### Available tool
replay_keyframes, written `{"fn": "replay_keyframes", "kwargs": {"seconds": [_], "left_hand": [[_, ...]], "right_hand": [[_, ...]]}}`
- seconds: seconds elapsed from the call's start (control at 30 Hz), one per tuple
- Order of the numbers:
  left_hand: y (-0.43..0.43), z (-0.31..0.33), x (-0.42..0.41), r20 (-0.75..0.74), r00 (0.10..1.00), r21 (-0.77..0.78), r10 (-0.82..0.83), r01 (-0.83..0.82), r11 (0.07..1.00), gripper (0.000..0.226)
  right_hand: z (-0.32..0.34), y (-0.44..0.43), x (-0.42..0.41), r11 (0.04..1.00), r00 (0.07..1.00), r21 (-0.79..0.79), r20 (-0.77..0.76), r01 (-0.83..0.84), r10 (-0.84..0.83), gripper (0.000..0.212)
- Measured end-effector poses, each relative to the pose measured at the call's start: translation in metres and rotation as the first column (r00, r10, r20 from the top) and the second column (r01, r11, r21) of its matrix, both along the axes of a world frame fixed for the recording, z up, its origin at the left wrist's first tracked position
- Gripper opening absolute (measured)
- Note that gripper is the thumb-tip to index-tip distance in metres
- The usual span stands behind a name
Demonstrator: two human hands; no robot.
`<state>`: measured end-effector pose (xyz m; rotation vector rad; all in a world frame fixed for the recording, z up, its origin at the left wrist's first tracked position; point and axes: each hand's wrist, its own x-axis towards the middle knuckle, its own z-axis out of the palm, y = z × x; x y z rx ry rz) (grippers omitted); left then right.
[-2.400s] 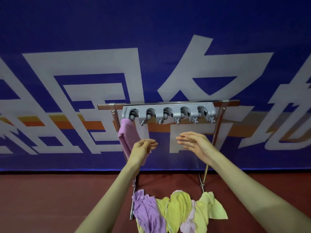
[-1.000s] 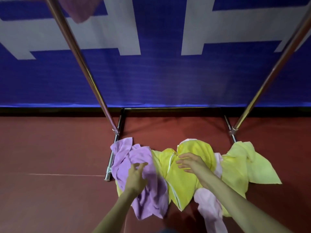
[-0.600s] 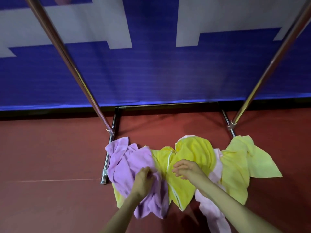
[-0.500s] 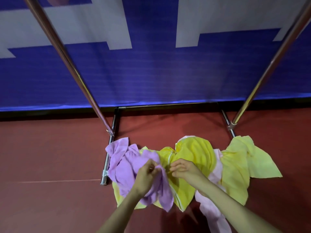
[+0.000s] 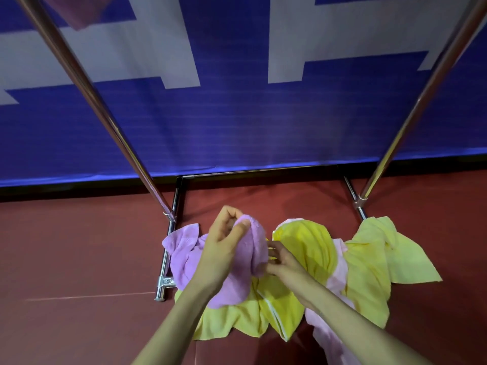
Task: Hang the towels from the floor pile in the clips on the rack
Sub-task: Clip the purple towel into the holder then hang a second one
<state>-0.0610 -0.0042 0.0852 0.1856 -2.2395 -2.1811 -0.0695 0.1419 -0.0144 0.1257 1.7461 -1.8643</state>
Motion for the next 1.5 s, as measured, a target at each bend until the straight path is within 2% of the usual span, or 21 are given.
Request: {"fn": "replay_keyframes", "kwargs": {"seconds": [0.03, 0.13, 0.2, 0.3, 0.37, 0.47, 0.57, 0.63, 0.87, 1.03, 1.23, 1.37, 1.5], "left_hand": [[0.001, 0.002, 0.001, -0.001, 1.0, 0.024, -0.003, 0.003, 1.0, 0.009], [0.003, 0.005, 0.002, -0.006, 1.0, -0.002, -0.003, 0.003, 1.0, 0.008], [0.004, 0.004, 0.001, -0.004, 1.0, -0.007, -0.002, 0.002, 1.0, 0.008], [0.0, -0.002, -0.001, 0.017, 1.0, -0.032, 0.014, -0.014, 0.999, 0.015], [-0.006, -0.008, -0.002, 0.002, 1.0, -0.152, 0.001, 0.0, 0.988, 0.017], [-0.016, -0.014, 0.001, 0.036, 0.997, -0.355, -0.075, 0.083, 0.931, 0.023], [-0.02, -0.003, 0.009, 0.109, 0.983, -0.347, -0.149, 0.178, 0.921, 0.018], [-0.018, 0.018, 0.016, 0.142, 0.977, -0.315, -0.16, 0.198, 0.928, 0.023], [-0.014, 0.152, 0.031, 0.181, 0.977, -0.254, -0.112, 0.156, 0.955, 0.014], [-0.007, 0.283, 0.039, 0.184, 0.98, -0.213, -0.073, 0.113, 0.971, 0.022], [-0.005, 0.452, 0.047, 0.085, 0.992, -0.167, -0.094, 0.107, 0.98, 0.008], [-0.012, 0.539, 0.045, 0.054, 0.992, -0.125, -0.115, 0.121, 0.985, 0.009], [-0.02, 0.6, 0.035, 0.073, 0.989, -0.053, -0.131, 0.135, 0.989, 0.014]], "right_hand": [[0.001, -0.001, -0.002, 0.999, 0.999, -0.041, 0.034, 0.013, -0.012, 0.043], [0.008, -0.003, -0.005, 0.989, 0.996, -0.148, 0.09, 0.007, 0.006, 0.024], [0.014, -0.005, -0.006, 0.982, 0.993, -0.178, 0.109, 0.064, -0.045, 0.015], [0.028, 0.004, -0.011, 0.978, 0.983, -0.145, 0.133, 0.147, -0.128, 0.022], [0.04, 0.014, -0.015, 0.978, 0.985, -0.139, 0.095, 0.156, -0.143, 0.017], [0.062, 0.024, -0.023, 0.957, 0.967, -0.133, 0.034, 0.256, -0.254, 0.021], [0.102, 0.027, -0.029, 0.939, 0.948, -0.176, -0.064, 0.296, -0.311, 0.027], [0.134, 0.027, -0.031, 0.943, 0.946, -0.171, -0.109, 0.284, -0.305, 0.03], [0.286, 0.015, -0.018, 0.988, 0.959, -0.051, -0.236, 0.148, -0.156, 0.033], [0.422, 0.022, -0.011, 0.995, 0.935, 0.082, -0.355, 0.058, -0.025, 0.003], [0.61, 0.023, -0.011, 0.988, 0.89, 0.152, -0.453, 0.019, 0.052, 0.03], [0.707, 0.024, -0.006, 0.983, 0.831, 0.183, -0.543, -0.023, 0.12, 0.021], [0.778, 0.025, -0.002, 0.978, 0.782, 0.175, -0.592, -0.113, 0.196, 0.024]]}}
